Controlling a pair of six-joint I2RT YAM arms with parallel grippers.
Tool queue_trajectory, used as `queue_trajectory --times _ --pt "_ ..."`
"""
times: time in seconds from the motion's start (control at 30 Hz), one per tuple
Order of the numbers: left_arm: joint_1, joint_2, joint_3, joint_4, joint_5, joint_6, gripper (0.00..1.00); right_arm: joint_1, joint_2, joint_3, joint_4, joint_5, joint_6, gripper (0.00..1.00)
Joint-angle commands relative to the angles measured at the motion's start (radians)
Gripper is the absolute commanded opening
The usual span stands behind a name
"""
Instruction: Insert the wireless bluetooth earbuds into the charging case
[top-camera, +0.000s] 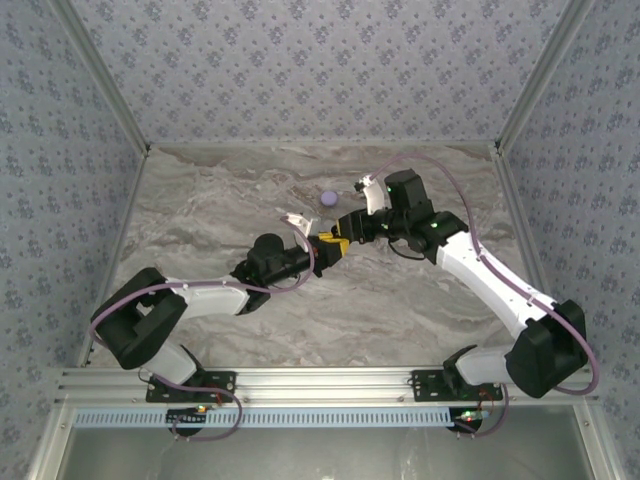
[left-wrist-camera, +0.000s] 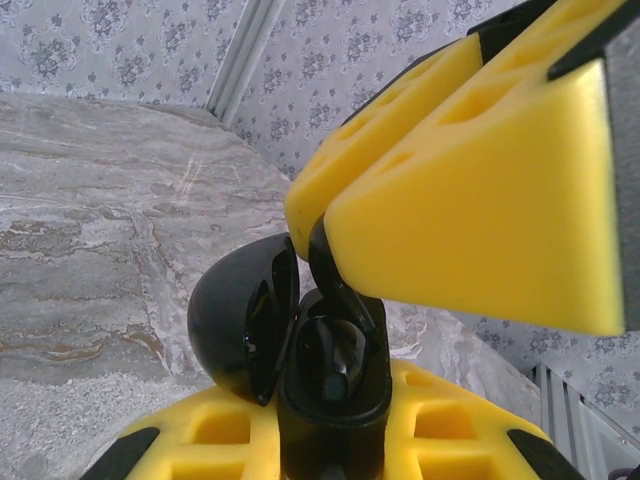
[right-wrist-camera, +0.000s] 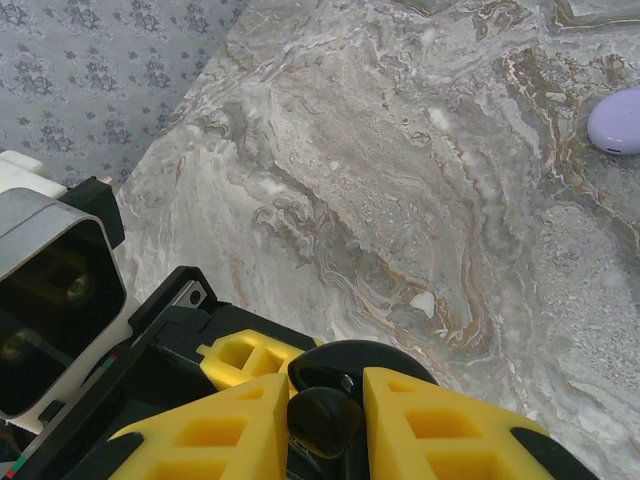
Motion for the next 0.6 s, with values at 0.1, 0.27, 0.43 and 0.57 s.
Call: queue_trajectory --times 0.1,0.27,0.43,0.57 --pt "-0.005 -0.026 0.031 0.043 -0.013 -0.023 0.07 -0.004 -0.039 -0.016 0.009 0.0 0.002 0.26" --pt "-0.005 -0.038 0.033 0.034 -0.017 -0.02 0.07 -0.006 -0.042 -0.024 0.004 -0.008 -0.002 0.26" --pt "-0.005 -0.049 0.035 0.021 -0.014 -0.011 0.07 -0.006 -0.047 -0.032 -0.002 -0.019 -0.008 0.26" --pt "-0.005 -0.057 0.038 0.006 -0.004 0.0 0.07 -0.005 -0.048 -0.035 -0.012 -0.025 -0.012 0.28"
